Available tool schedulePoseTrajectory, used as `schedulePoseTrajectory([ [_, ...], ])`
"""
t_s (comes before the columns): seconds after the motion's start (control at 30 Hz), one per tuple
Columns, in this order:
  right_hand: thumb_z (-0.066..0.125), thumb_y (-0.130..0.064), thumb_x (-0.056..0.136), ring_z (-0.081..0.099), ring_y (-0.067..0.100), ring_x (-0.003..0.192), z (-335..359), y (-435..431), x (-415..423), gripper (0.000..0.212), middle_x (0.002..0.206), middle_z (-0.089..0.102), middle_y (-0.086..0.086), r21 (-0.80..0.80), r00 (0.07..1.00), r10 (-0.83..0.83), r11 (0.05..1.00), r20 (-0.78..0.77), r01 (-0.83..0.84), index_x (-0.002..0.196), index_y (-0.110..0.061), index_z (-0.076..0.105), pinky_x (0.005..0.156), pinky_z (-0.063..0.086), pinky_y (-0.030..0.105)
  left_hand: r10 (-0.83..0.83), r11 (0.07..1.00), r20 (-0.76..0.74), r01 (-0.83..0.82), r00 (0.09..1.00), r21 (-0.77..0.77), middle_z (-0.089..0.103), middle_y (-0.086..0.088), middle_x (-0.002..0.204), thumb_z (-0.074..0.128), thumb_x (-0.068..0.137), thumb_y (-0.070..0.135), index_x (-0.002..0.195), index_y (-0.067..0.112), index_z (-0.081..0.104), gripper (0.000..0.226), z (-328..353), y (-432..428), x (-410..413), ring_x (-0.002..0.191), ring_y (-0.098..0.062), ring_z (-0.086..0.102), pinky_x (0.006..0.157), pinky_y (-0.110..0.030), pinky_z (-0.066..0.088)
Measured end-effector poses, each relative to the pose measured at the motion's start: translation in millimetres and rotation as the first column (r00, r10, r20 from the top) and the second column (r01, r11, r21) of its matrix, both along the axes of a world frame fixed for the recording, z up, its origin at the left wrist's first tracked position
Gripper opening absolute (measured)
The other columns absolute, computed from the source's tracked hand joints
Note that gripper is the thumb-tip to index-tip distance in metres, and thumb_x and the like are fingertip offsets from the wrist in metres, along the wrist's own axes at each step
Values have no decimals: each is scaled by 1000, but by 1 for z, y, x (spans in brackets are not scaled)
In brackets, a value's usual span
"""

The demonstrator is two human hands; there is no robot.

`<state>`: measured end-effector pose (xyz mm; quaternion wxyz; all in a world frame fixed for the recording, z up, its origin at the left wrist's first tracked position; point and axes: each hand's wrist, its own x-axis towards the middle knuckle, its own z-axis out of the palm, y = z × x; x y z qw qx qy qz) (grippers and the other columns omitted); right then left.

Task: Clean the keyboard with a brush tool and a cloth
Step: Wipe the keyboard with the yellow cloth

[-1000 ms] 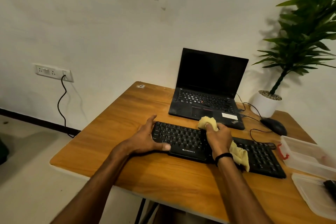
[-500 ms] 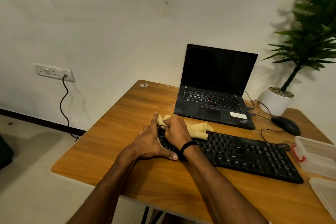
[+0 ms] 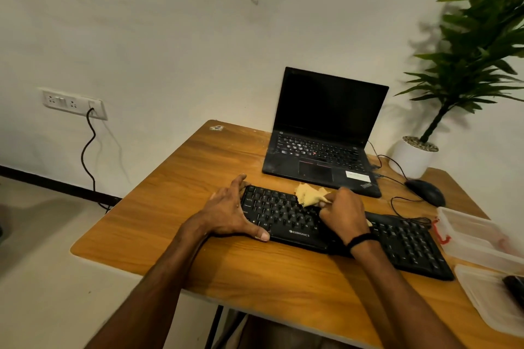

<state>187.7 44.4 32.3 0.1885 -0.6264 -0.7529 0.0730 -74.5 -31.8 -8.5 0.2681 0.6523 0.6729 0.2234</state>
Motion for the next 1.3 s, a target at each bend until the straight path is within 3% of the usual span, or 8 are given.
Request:
schedulePoseTrajectory([
  [0.2,63,-31,92,53,17,58,-4,-1,-40,28,60,59,1,59,964,-128,988,-234,145,72,-11,69,55,32,28,-56,996,-16,54,998,-78,21,-2,170,81,31,90,160,38,-16,169,2,0,-10,152,-32,23,125,-60,14],
  [0.37,57,-26,97,54,17,62,-6,-9,-93,36,61,58,-1,-29,959,144,987,-244,-156,62,-17,60,54,37,26,-41,999,22,42,999,-34,25,4,168,93,45,71,161,34,-16,164,2,0,-7,152,-25,26,126,-55,18],
  [0.43,58,-22,96,66,21,89,-12,-19,-107,20,94,74,6,-46,933,296,949,-204,-311,93,-13,76,79,53,31,-36,999,50,37,998,-27,23,1,169,97,49,61,161,30,-17,163,3,-1,-6,153,-26,25,126,-52,19],
  [0.57,59,-18,96,55,21,126,-14,-30,-100,34,137,60,3,-98,873,479,868,-87,-486,129,-10,63,107,42,28,-9,999,36,10,999,-40,22,-5,168,95,42,70,158,43,-17,164,-1,2,-9,151,-33,26,122,-51,26],
  [0.97,55,-6,91,60,23,119,-6,-27,-108,35,132,63,6,-71,850,519,848,-91,-526,123,-10,68,101,49,29,-2,997,42,5,999,-78,24,-8,168,90,34,81,156,47,-20,168,-4,13,-7,153,-36,25,125,-56,19],
  [1.1,53,-2,85,65,28,71,-9,-34,-109,21,84,73,13,-144,816,574,804,-67,-577,73,-13,67,60,51,34,-31,997,48,34,998,-64,24,-9,168,95,43,68,158,40,-20,165,0,12,-8,152,-32,27,126,-52,12],
  [1.23,56,-4,87,68,26,93,-1,-26,-106,29,105,74,9,-52,853,505,856,-136,-515,108,-12,74,79,57,36,-13,997,70,18,997,-80,32,-8,165,91,32,79,155,48,-18,167,2,13,-5,150,-35,31,125,-57,19],
  [1.3,56,-5,86,68,27,82,-2,-31,-106,22,93,74,12,-85,842,523,840,-129,-535,97,-10,75,71,57,35,-17,997,74,22,997,-77,33,-6,165,92,32,77,155,48,-17,167,1,12,-5,149,-33,32,125,-55,19],
])
